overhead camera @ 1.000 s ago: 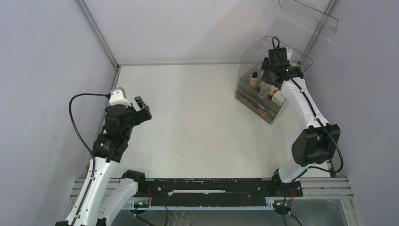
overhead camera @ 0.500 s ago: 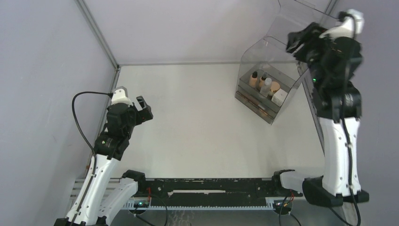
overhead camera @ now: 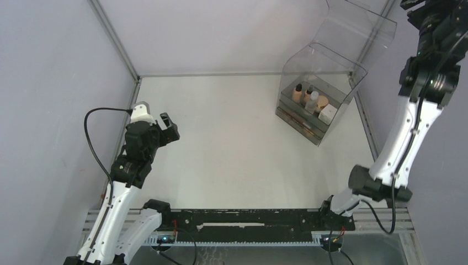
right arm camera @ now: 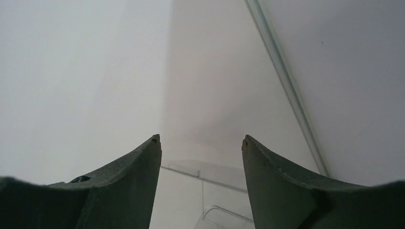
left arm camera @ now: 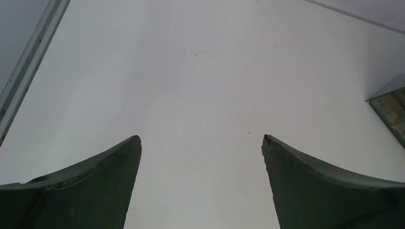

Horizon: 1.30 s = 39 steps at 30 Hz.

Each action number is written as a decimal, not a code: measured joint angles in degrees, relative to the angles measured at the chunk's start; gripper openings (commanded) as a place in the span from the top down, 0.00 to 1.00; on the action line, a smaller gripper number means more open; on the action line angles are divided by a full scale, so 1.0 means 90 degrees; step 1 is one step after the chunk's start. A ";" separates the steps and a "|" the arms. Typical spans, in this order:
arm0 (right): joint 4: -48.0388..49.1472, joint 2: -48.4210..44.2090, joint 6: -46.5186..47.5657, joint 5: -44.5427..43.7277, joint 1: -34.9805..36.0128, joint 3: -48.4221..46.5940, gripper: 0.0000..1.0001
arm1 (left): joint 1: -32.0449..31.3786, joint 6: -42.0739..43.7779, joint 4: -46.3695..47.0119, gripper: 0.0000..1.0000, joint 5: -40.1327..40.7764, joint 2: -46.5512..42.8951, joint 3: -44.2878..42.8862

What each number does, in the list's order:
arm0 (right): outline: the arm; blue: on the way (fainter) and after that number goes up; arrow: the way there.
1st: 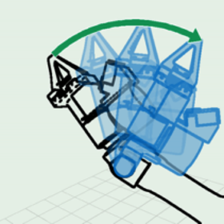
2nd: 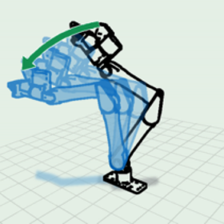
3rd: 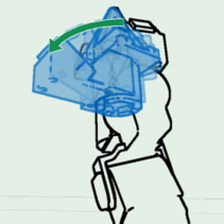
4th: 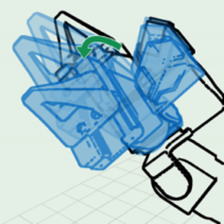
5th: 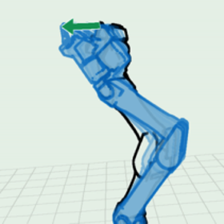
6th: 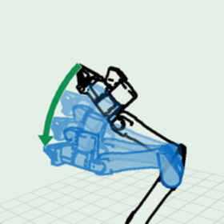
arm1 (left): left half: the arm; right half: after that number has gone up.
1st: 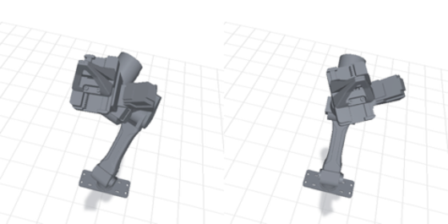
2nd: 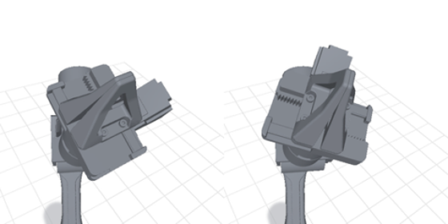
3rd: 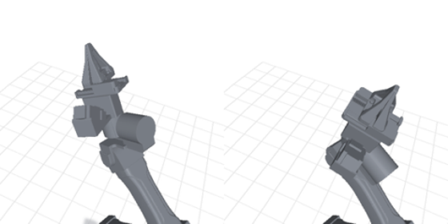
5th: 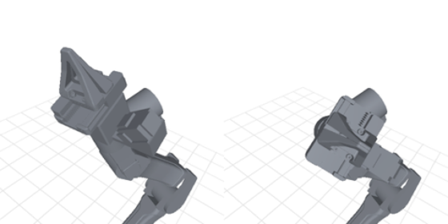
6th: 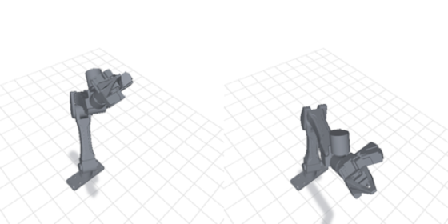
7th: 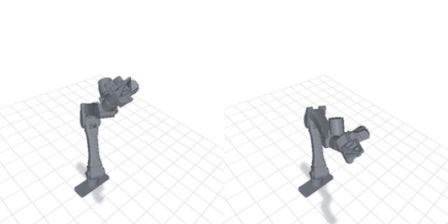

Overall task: Organize the makeup
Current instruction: Close the storage box at the center of the board.

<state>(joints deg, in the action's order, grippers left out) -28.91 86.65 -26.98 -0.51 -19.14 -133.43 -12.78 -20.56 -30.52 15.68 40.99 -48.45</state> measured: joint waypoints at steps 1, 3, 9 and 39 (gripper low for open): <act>-0.0017 0.0374 -0.0236 0.0296 -0.0216 -0.0219 0.31 | 0.0000 0.0000 0.0000 0.00 0.0000 -0.0017 0.0017; -0.0095 0.1059 -0.0629 0.0884 -0.0544 -0.0644 0.33 | 0.0000 0.0002 -0.0002 0.00 0.0000 -0.0032 0.0066; -0.0053 0.2528 -0.1683 0.2841 -0.1151 -0.1129 0.36 | 0.0000 0.0000 -0.0017 0.00 0.0007 -0.0019 0.0097; -0.0379 -0.1761 -0.0529 0.4427 -0.0690 0.4092 0.37 | 0.0000 -0.0002 0.0056 0.00 -0.0165 0.0036 0.0313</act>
<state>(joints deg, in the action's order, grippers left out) -32.32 70.81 -31.75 39.33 -25.34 -96.60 -12.78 -20.58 -30.02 14.20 41.32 -45.63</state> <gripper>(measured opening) 0.626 0.998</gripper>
